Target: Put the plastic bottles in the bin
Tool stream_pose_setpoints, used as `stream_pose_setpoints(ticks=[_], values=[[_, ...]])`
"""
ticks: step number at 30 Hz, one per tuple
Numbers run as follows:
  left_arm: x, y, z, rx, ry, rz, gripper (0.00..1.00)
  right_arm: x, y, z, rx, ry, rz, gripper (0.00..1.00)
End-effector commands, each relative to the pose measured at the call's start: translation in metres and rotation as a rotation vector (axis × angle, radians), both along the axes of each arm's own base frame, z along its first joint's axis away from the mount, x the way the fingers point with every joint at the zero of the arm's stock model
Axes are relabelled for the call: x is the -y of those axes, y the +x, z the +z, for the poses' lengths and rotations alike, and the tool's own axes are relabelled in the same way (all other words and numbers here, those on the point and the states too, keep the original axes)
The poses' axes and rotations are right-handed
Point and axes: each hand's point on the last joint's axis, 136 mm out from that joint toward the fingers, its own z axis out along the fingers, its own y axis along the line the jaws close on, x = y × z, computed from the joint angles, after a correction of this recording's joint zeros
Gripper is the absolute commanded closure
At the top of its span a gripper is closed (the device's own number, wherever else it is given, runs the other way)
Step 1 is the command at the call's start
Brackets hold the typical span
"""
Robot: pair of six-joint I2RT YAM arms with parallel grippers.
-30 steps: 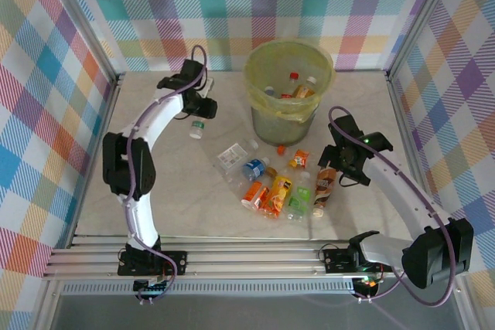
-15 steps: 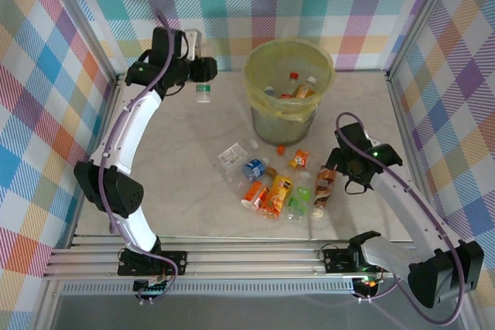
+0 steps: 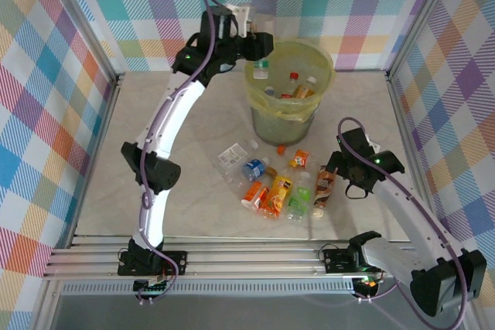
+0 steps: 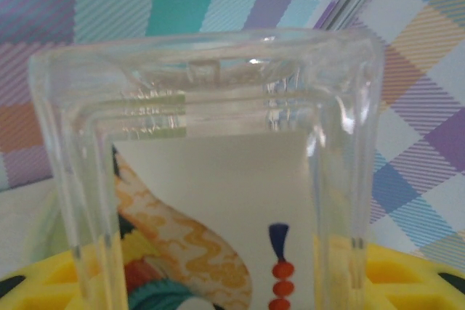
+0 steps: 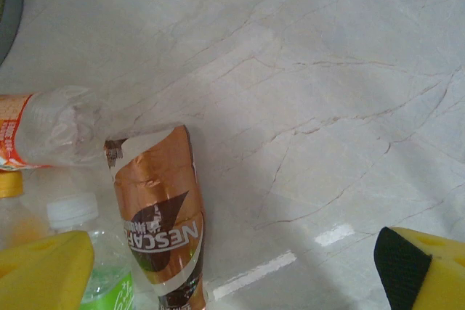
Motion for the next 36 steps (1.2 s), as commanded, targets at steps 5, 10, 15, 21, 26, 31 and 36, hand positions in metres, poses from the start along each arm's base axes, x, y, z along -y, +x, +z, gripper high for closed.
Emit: stream_pose_setpoints(ticks=[5, 10, 15, 21, 26, 31, 36], values=[[0.030, 0.008, -0.016, 0.028, -0.002, -0.056, 0.53, 0.000, -0.006, -0.002, 0.018, 0.050, -0.049, 0.00], [0.039, 0.012, -0.046, 0.013, 0.076, -0.079, 0.51, -0.003, -0.007, -0.006, 0.016, 0.067, -0.042, 0.00], [0.042, 0.014, -0.075, -0.025, 0.144, -0.093, 0.46, -0.005, -0.008, -0.007, 0.005, 0.076, -0.038, 0.00], [0.041, 0.015, -0.094, -0.057, 0.182, -0.096, 0.36, -0.017, -0.010, -0.016, -0.028, 0.137, -0.008, 0.00], [0.042, 0.015, -0.101, -0.067, 0.193, -0.099, 0.25, -0.025, -0.016, -0.027, -0.054, 0.186, 0.008, 0.00], [0.042, 0.014, -0.098, -0.064, 0.192, -0.097, 0.18, -0.028, -0.023, -0.038, -0.087, 0.211, 0.012, 0.00], [0.038, 0.010, -0.078, -0.036, 0.173, -0.088, 0.12, -0.032, -0.026, -0.042, -0.105, 0.228, 0.025, 0.01]])
